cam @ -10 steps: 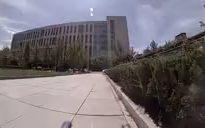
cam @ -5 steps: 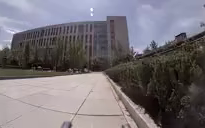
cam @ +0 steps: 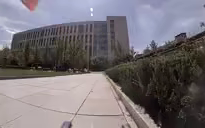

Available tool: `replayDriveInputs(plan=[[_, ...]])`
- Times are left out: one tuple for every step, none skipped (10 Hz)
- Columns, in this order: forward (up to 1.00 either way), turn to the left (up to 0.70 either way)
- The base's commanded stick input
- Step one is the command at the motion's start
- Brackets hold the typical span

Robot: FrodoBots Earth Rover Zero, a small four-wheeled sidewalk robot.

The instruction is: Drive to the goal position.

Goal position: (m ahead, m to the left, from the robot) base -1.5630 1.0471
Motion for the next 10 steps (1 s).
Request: replayDriveInputs(plan=[[0.04,0.0],[0.04,0.0],[0.04,0.0],[0.02,0.0],[0.0,0.0],[0.0,0.0],[0.0,0.0],[0.04,0.0],[0.02,0.0],[0.03,0.0]])
